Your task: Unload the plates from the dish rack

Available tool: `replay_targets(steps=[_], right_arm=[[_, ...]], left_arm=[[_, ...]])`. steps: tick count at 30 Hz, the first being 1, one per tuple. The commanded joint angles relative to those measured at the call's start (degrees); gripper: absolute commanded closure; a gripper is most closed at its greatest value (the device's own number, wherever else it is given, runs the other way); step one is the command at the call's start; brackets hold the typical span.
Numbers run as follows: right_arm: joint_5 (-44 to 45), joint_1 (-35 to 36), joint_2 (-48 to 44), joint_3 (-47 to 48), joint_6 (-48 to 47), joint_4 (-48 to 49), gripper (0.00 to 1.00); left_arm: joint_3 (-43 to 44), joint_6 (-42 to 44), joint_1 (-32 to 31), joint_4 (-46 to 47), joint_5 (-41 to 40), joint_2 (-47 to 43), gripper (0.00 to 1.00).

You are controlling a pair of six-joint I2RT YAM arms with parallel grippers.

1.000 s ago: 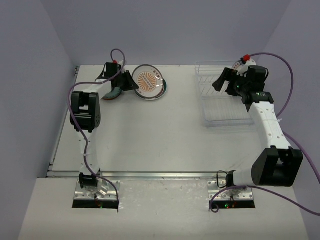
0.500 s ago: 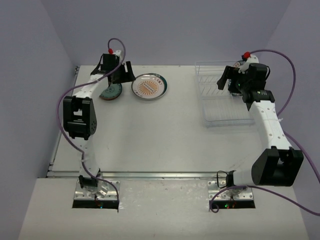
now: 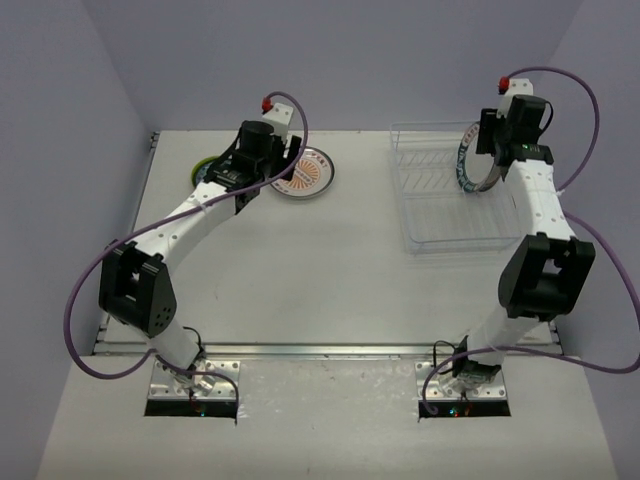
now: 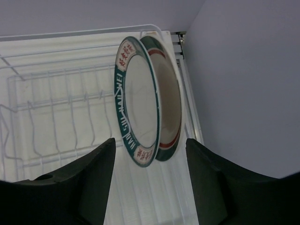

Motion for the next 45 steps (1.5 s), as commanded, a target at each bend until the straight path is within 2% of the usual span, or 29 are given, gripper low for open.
replay_targets(steps=[1,5,9,17,26,31,34,36,39,41,43,45], right_arm=[[1.83,-0.68,4.69,7.68,-4.54,3.66,0.42],[1.6,-0.68,9.58,11.14,-6.52,4.32,0.46],[2.93,-0.68,14.56,15.1,-8.51,4.24,0.54],[1.0,-0.68,20.21,15.72,-9.6,4.28,0.67],[0.19,-0.64,19.61,17.76,-9.18,2.77,1.0],[0.19,-0.51,13.64,18.0,-7.57,2.53,1.0],[0.75,-0.2,10.72,20.15,-7.08,2.49,1.0],[1.69,0.42,8.63,22.23,-7.62,3.35,1.0],[0.36,1.49,5.25,24.53,-9.03,5.84,1.0],[-3.67,1.6,3.38,25.27,-7.77,5.1,1.0],[-12.6,1.6,0.2,23.83,-4.85,2.67,1.0],[-21.8,1.73,-2.38,21.53,-3.24,1.19,1.0]], left_arm=[[-1.13,1.49,0.14,1.9,-1.57,-1.3,0.23],[-1.76,1.13,0.14,1.72,-0.38,-1.3,0.23],[-1.83,1.13,0.14,1.64,-0.29,-1.3,0.23],[-1.93,1.13,0.14,1.37,-0.23,-1.01,0.23],[-0.55,0.82,0.14,0.57,-0.03,-0.15,0.22],[0.2,0.05,0.14,0.23,-0.33,0.58,0.21],[1.24,-1.14,0.26,-0.17,-1.61,1.2,0.1],[2.02,-2.07,0.64,-0.56,-1.55,1.51,0.07],[4.42,-4.26,3.06,-1.93,3.59,1.1,0.05],[4.66,-6.16,5.58,-1.34,14.12,-0.14,0.04],[2.91,-10.57,10.67,2.23,28.71,-2.9,0.04],[1.44,-12.82,12.66,5.8,38.27,-4.61,0.05]])
